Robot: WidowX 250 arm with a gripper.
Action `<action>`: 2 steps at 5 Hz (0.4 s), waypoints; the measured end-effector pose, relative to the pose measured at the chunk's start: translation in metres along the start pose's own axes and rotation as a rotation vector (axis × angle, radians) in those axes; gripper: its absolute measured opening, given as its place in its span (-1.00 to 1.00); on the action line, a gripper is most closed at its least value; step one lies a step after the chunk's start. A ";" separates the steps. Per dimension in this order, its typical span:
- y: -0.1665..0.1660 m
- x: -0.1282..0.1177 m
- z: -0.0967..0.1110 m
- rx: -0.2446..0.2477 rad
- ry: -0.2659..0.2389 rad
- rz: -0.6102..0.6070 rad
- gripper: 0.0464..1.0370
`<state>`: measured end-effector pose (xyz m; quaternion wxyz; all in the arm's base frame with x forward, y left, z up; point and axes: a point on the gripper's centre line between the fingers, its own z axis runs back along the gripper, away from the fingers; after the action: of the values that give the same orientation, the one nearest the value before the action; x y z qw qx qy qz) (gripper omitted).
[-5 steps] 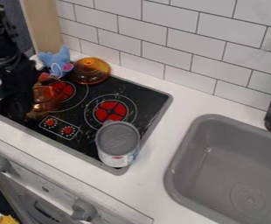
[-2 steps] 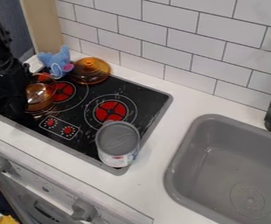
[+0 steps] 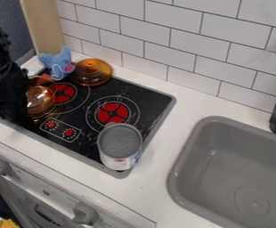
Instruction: Picked up orange object and moved it to the bottom left burner
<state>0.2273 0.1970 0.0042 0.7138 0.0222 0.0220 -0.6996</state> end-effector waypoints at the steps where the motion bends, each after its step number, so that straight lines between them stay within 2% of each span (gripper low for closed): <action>1: 0.000 0.003 0.013 0.030 -0.003 0.008 0.62; 2: -0.001 0.004 0.020 0.041 -0.020 0.029 0.95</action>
<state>0.2267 0.1916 0.0240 0.7234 0.0301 0.0000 -0.6898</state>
